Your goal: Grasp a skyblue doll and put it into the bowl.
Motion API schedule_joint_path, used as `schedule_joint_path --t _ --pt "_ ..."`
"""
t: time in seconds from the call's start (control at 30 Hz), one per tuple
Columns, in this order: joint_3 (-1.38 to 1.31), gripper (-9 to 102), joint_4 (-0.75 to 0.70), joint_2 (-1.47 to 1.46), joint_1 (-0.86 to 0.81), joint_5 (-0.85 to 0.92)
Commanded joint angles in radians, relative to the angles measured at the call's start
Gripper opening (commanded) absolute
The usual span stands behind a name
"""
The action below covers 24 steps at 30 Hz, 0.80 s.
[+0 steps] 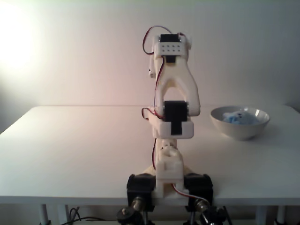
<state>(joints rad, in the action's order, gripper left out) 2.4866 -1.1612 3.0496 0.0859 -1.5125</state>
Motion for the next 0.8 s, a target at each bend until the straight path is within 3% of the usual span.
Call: schedule_joint_path --t 0.0,0.43,0.77 --pt "0.08 3 0.009 0.1 -0.008 0.003" --pt "0.402 3 0.008 0.35 -0.008 0.005" --pt "0.477 3 0.02 0.362 -0.008 0.005"
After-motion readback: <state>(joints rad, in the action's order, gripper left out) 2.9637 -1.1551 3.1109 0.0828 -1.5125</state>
